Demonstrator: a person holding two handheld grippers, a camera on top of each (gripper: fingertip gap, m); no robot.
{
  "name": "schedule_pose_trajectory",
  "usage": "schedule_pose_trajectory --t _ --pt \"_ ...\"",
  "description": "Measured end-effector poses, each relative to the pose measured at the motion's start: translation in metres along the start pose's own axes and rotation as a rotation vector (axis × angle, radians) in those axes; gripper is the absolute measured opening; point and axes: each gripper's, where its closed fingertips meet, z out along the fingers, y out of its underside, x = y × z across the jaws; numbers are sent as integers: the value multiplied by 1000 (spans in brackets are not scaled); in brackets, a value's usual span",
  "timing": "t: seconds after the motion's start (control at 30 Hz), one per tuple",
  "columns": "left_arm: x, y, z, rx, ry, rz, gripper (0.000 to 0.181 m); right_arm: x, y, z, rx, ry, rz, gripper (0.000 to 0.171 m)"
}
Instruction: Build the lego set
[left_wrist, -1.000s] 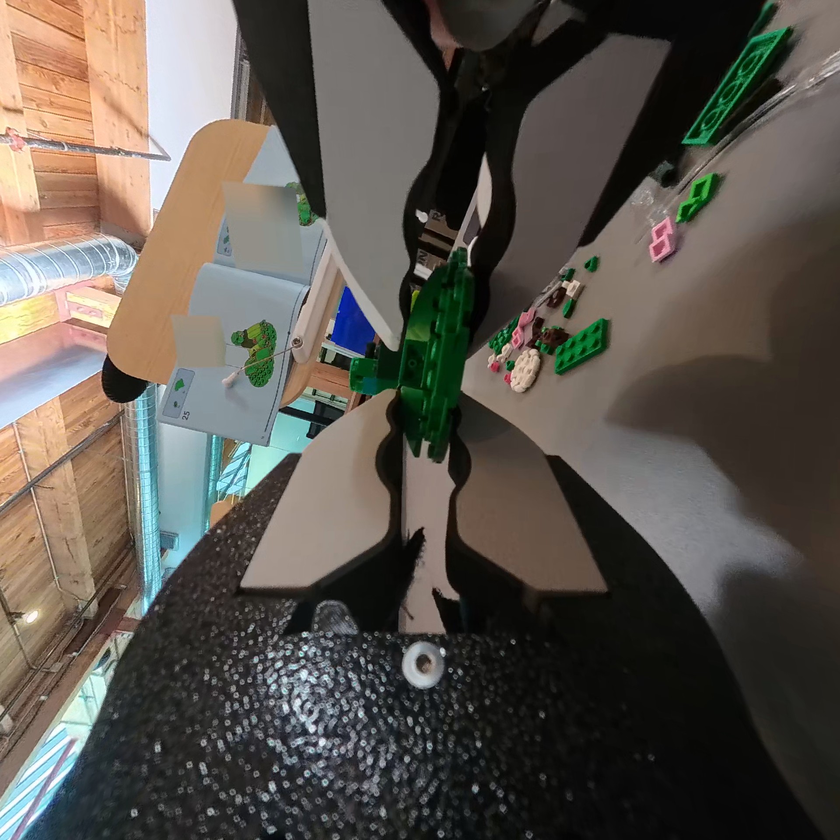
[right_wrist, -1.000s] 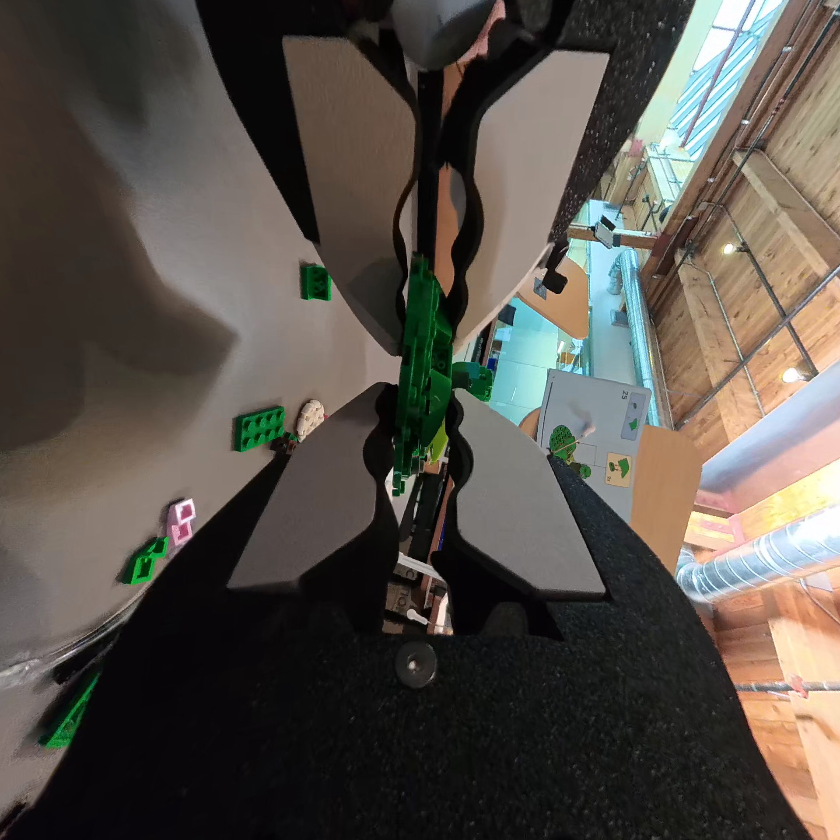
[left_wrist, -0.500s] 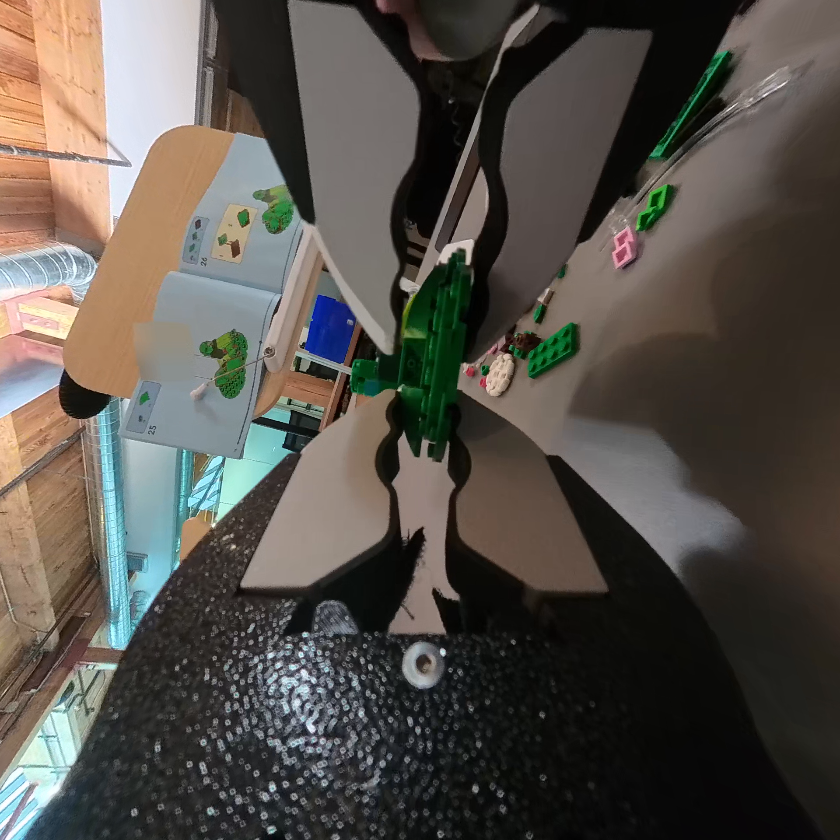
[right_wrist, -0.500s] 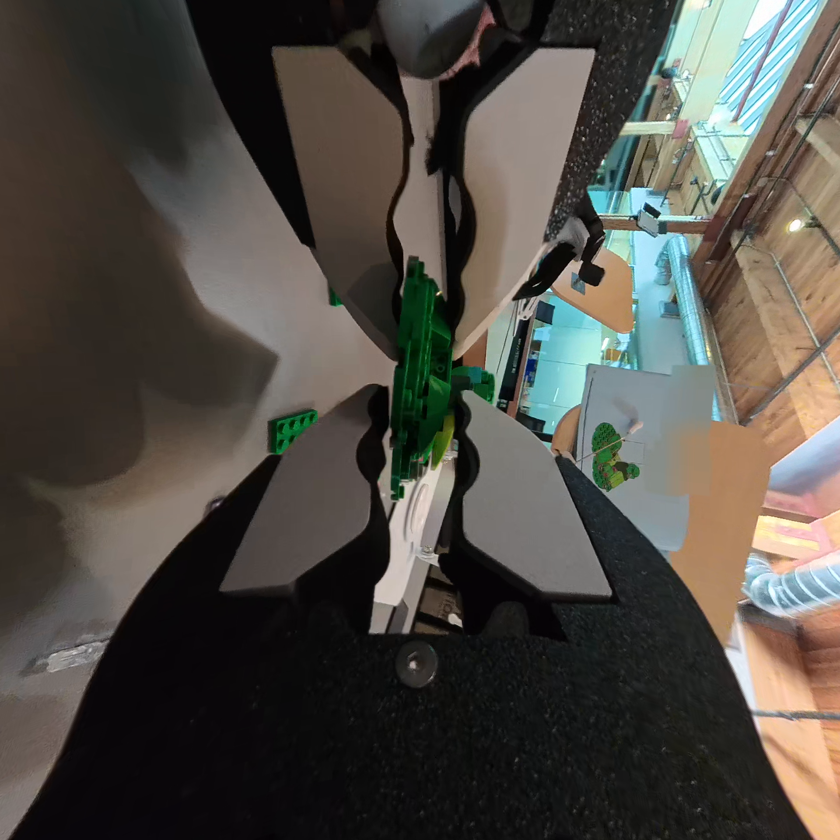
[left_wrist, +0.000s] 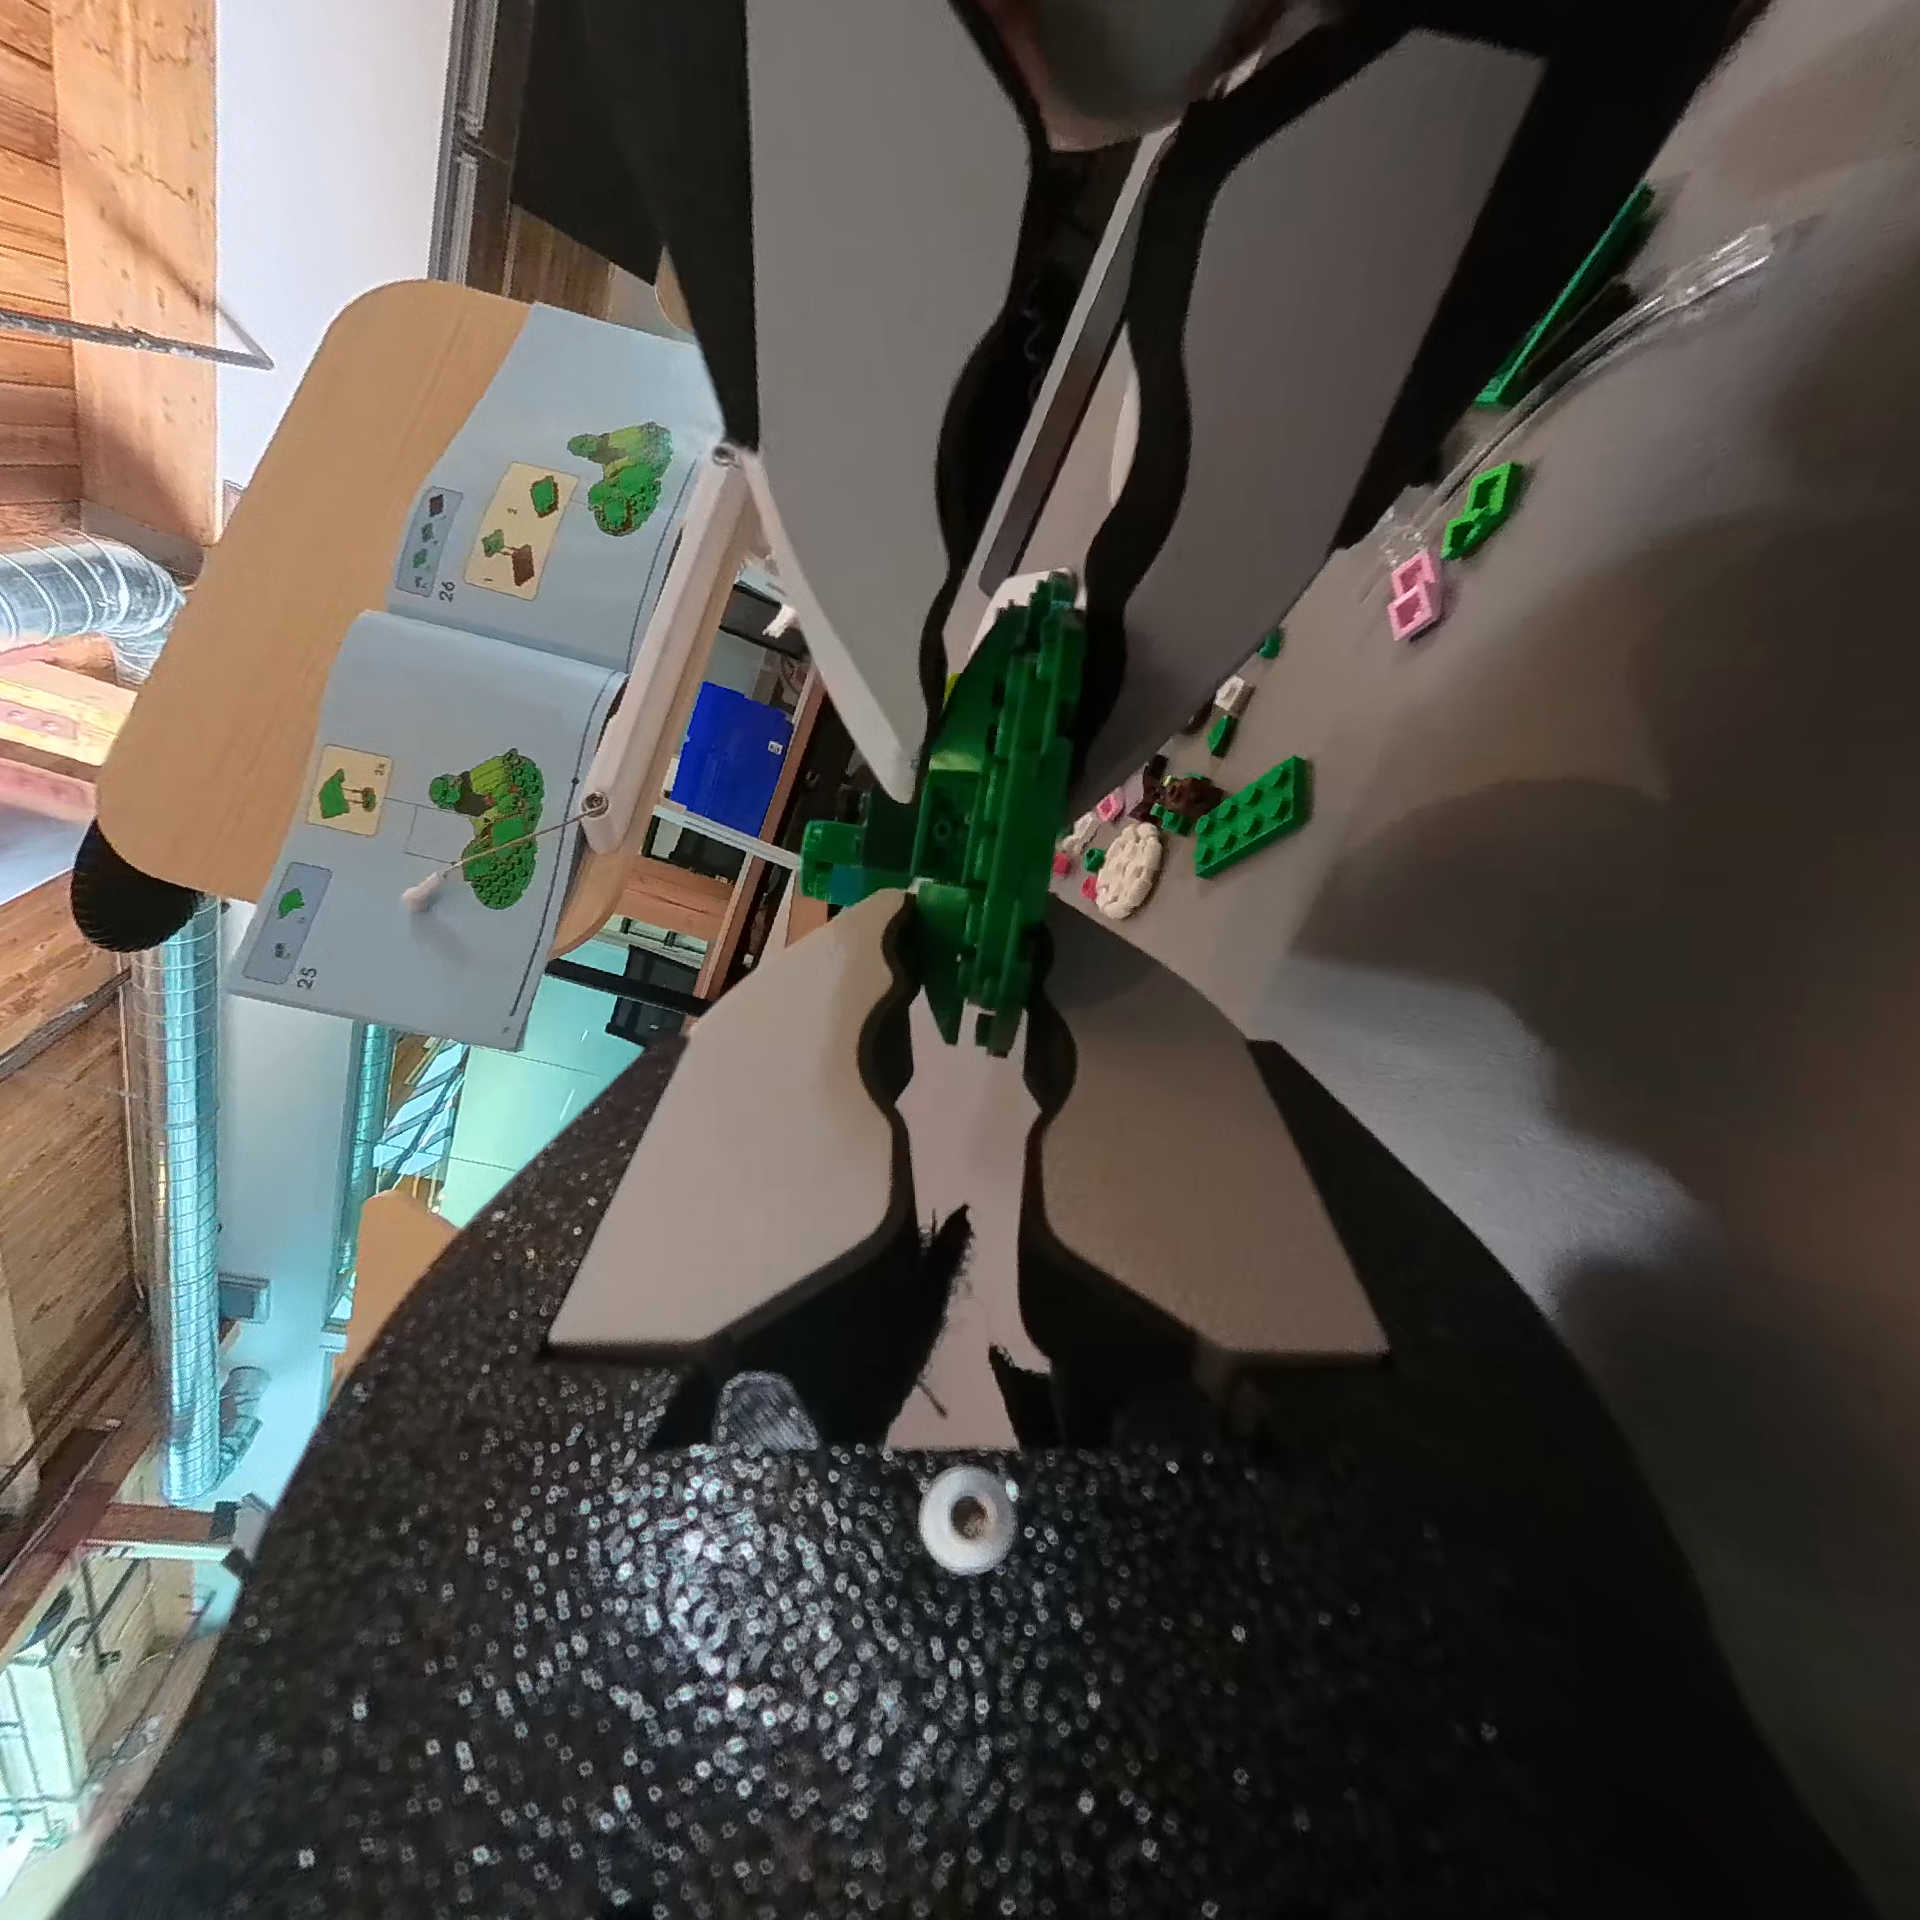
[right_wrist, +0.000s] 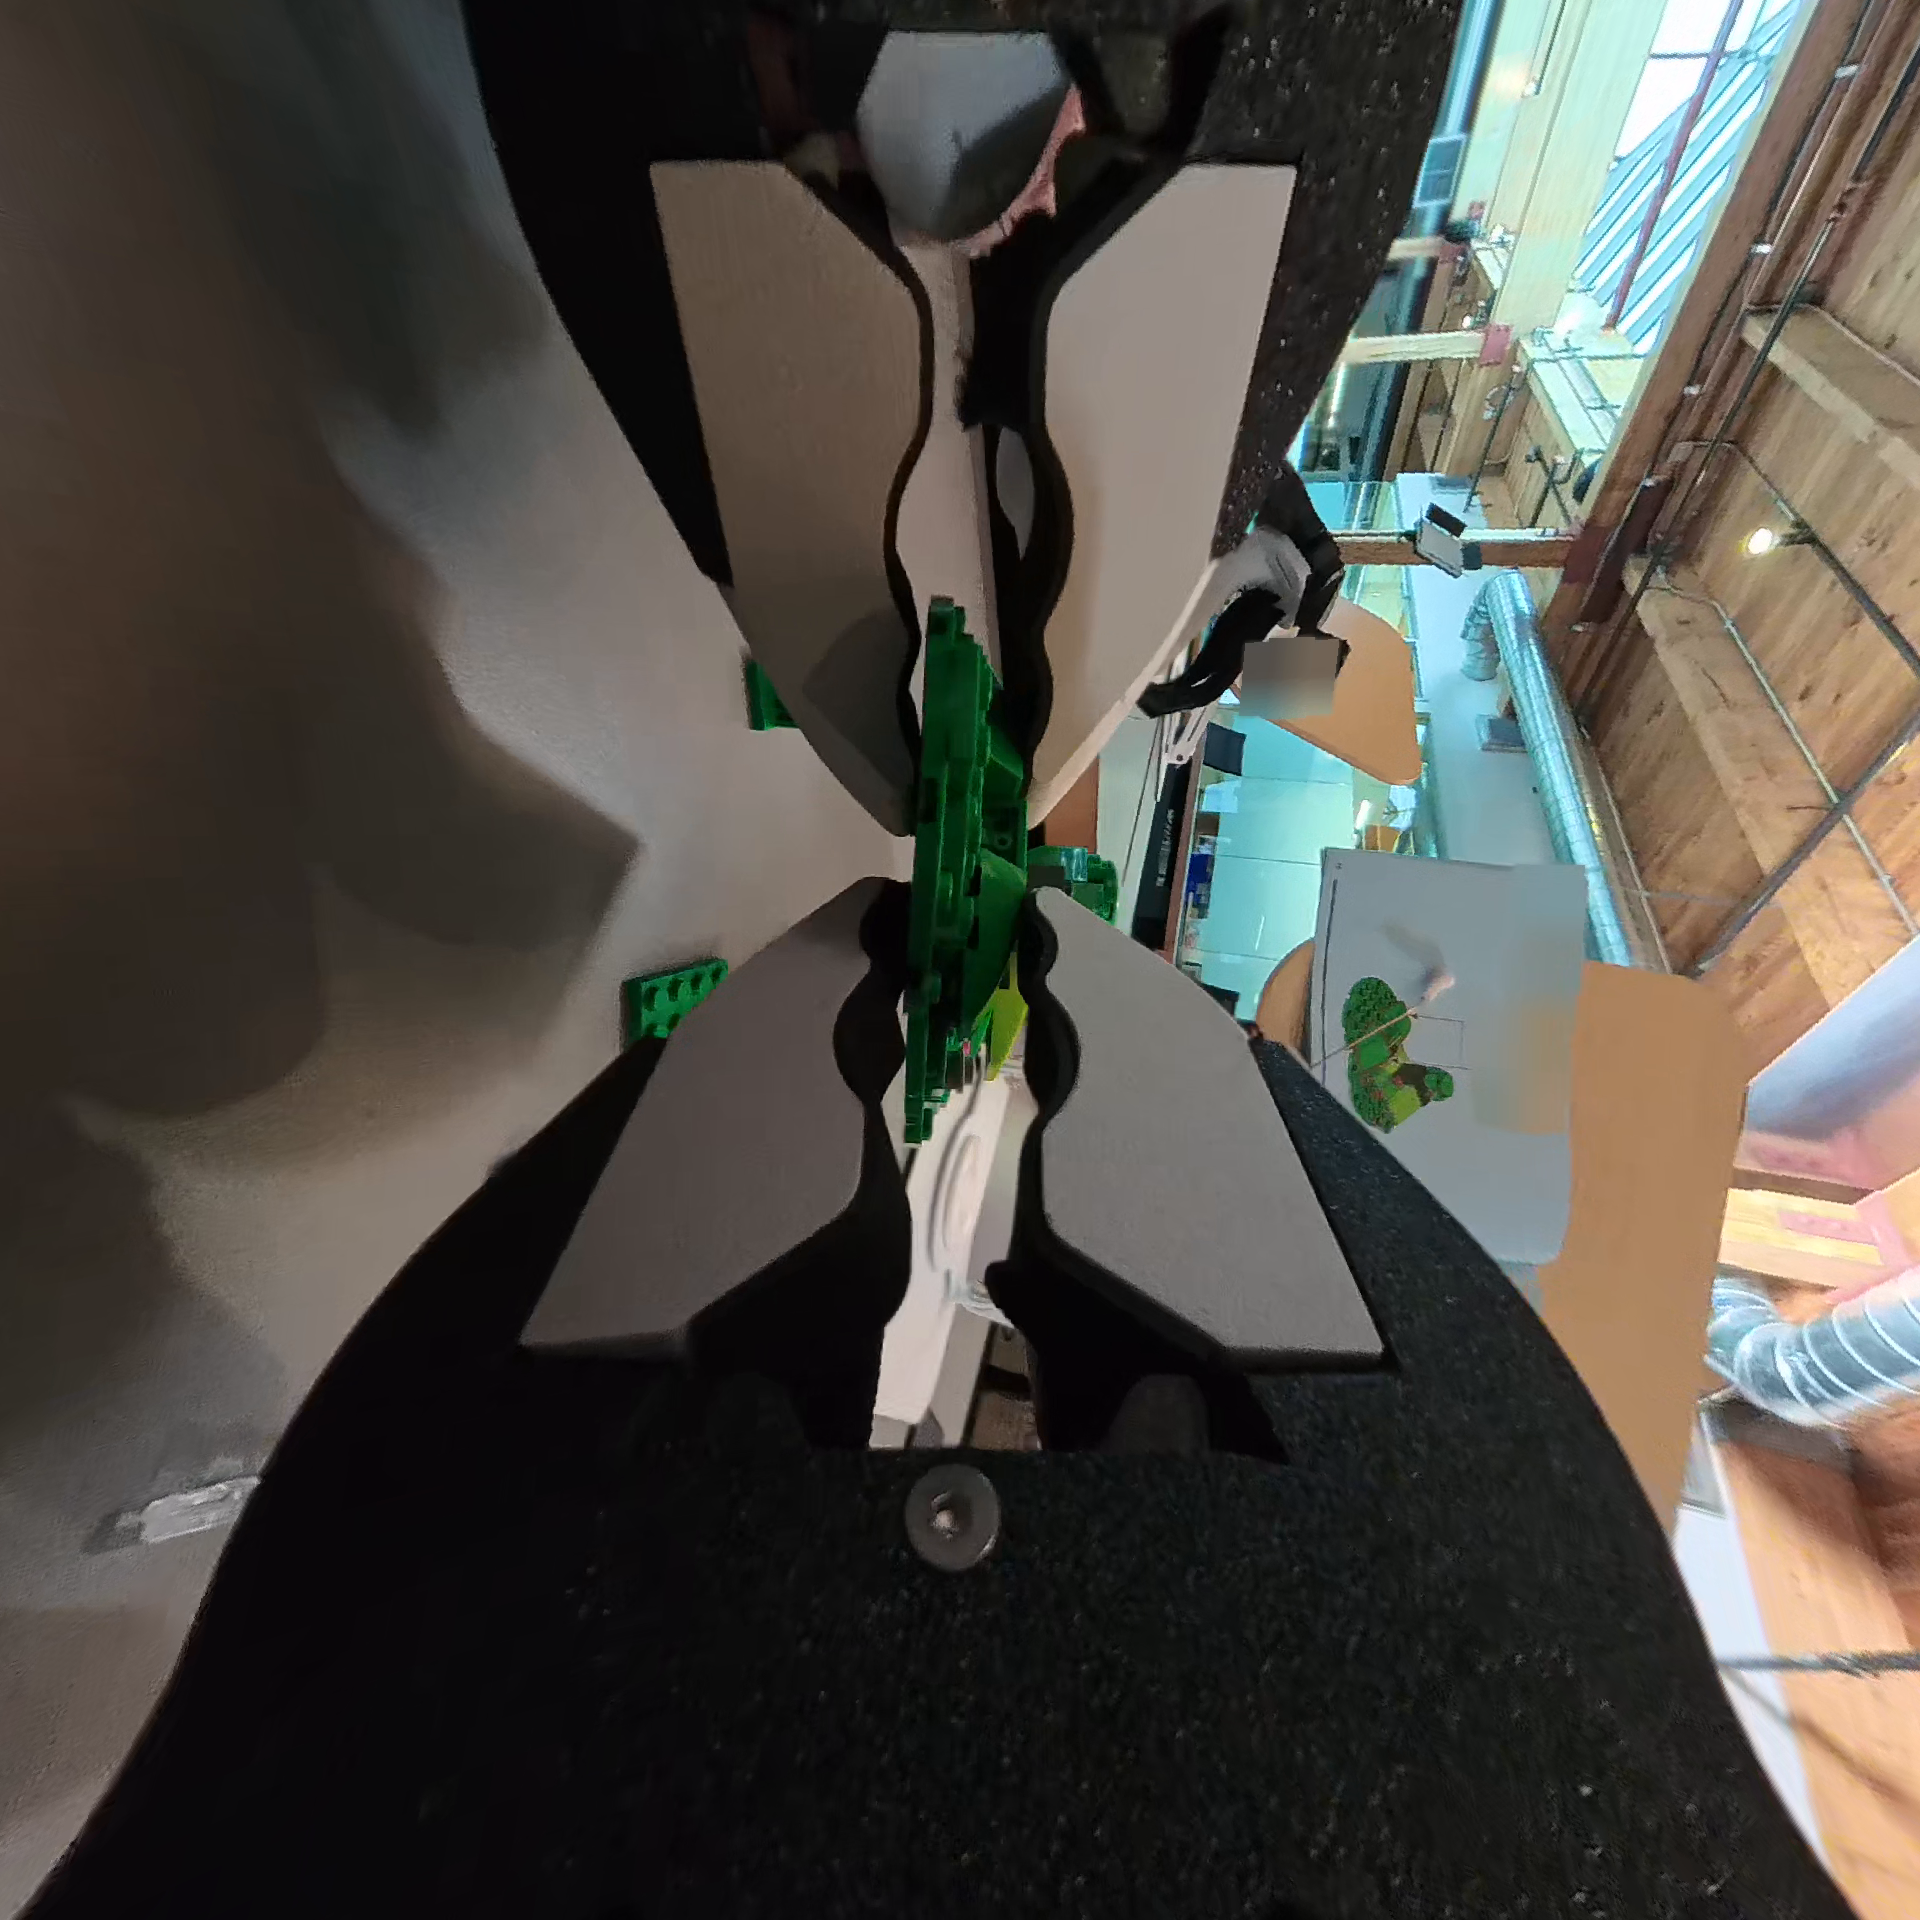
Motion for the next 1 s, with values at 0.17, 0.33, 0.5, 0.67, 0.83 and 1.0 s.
schedule_pose_trajectory --t 0.17,0.33,0.5,0.67,0.83,1.0 --pt "3 2 1 -15 18 8 16 -3 2 1 -39 14 -25 18" --pt "5 3 2 -16 32 -2 16 -4 3 1 -68 -1 -27 18" --pt "5 1 0 -4 33 -5 16 -4 2 -2 -73 -24 12 17" --pt "3 1 1 2 28 -22 16 -2 1 -2 -10 -32 210 17" --pt "1 -1 0 10 3 8 16 2 1 -7 30 -40 296 28" --pt "-1 -3 -1 27 -1 -2 16 1 -4 -8 61 -39 291 19"
